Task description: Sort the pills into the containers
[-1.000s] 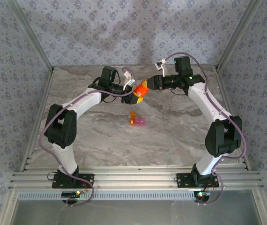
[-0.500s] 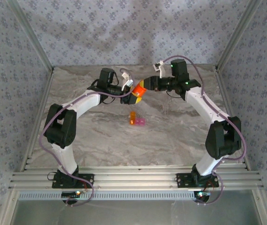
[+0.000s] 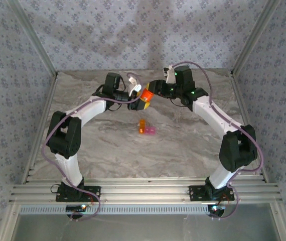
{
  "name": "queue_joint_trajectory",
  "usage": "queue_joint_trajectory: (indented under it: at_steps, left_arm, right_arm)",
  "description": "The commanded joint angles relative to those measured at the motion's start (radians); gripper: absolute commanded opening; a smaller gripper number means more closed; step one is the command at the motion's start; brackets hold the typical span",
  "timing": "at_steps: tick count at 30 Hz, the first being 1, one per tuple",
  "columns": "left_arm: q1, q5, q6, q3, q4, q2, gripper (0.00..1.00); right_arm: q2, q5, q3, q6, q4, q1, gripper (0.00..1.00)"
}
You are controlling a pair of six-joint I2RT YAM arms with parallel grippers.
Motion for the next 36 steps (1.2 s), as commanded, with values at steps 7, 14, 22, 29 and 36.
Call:
queue_joint_trajectory:
  at_steps: [7,14,22,29,36]
  left_arm:
    - [-0.035,0.051,-0.005,0.022,0.116,-0.060,0.00]
    - [-0.033,0.050,0.012,0.024,0.090,-0.049,0.00]
    - [-0.028,0.050,0.016,0.023,0.086,-0.038,0.00]
    - [-0.022,0.060,0.018,0.022,0.084,-0.041,0.00]
    - [-0.011,0.088,0.046,0.024,0.054,-0.057,0.00]
  right_arm:
    - [-0.007,-0.020,-0.028,0.065,-0.008,0.059,0.23]
    - [-0.048,-0.022,-0.008,0.027,-0.035,0.033,0.39]
    - [-0.093,-0.009,0.017,-0.002,-0.075,0.016,0.61]
    - [-0.142,-0.046,0.014,-0.088,-0.116,-0.005,0.80]
    - [-0.191,-0.215,0.013,-0.318,-0.293,-0.079,0.85]
